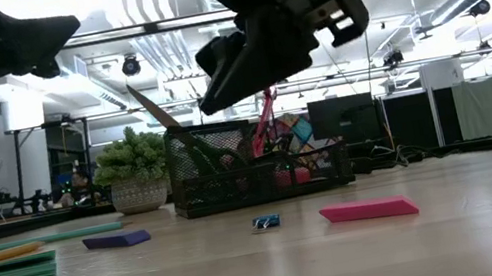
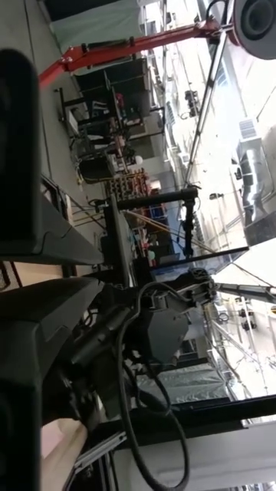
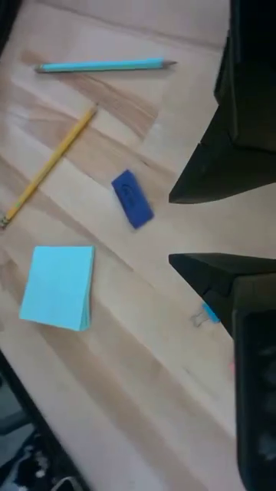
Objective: Pick and place office supplies into organizer
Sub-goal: Put the pink eraser into the black desk organizer
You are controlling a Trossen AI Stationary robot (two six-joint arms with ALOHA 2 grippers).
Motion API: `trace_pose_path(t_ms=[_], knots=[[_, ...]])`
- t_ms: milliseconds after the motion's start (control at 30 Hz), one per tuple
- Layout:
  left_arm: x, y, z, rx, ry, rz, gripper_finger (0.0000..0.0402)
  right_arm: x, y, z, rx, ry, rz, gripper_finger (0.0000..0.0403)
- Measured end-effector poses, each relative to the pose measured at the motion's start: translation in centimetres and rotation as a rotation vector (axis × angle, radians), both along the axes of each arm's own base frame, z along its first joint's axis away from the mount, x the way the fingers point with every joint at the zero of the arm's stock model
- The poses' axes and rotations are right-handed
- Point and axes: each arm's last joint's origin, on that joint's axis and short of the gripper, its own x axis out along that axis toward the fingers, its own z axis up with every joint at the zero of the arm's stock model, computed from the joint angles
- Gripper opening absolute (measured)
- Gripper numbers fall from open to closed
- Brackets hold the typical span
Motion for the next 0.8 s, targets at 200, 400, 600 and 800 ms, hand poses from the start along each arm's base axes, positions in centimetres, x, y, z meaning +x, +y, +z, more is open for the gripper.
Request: trace_pose_path(t_ms=[200, 400, 600, 800], knots=[[0.1, 0.0, -0.1, 0.000, 0.006, 0.000, 0.0022, -0.1, 0.0, -0.1, 0.162, 0.128, -0.167, 0.0098], [0.1, 0.0, 0.0, 0.000, 0.005, 0.000, 0.0022, -0.4, 0.0, -0.4, 0.330, 0.285, -0.360, 0.0090], [0.0, 0.0, 0.0, 0.000, 0.003, 0.000, 0.0022, -0.6, 0.7, -0.5, 0.436, 0.369, -0.483, 0.0088], [0.1, 0.0, -0.1, -0.052, 0.002, -0.014, 0.0022, -1.5, 3.0, -0.7, 0.385, 0.398, -0.625, 0.0078]])
